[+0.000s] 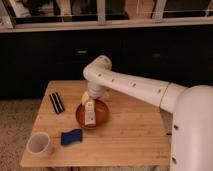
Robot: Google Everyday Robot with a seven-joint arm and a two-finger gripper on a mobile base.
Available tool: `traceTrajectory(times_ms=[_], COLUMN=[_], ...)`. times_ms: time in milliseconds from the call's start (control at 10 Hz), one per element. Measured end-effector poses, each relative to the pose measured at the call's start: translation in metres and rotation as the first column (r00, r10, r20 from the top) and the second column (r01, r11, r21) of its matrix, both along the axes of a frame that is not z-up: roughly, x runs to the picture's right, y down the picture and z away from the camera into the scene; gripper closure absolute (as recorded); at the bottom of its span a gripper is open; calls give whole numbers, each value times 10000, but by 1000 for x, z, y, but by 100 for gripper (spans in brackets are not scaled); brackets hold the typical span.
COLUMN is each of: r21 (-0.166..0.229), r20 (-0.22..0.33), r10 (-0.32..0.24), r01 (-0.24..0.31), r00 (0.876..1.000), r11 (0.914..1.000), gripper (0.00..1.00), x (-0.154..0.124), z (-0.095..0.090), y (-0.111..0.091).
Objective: Place the bottle in the ceramic bowl
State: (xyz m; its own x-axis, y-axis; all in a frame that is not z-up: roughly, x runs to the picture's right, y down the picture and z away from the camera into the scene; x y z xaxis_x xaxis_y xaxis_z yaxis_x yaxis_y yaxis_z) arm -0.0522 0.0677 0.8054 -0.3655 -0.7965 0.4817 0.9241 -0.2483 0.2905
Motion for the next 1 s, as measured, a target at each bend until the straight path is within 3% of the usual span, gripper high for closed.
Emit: traceTrajectory(times_ms=[1000], r21=[55], r20=[84], r10=[-56], r01=[55], r00=[9999], r11=[10000], gripper=[20], x=[1], z=[3], y=[-6])
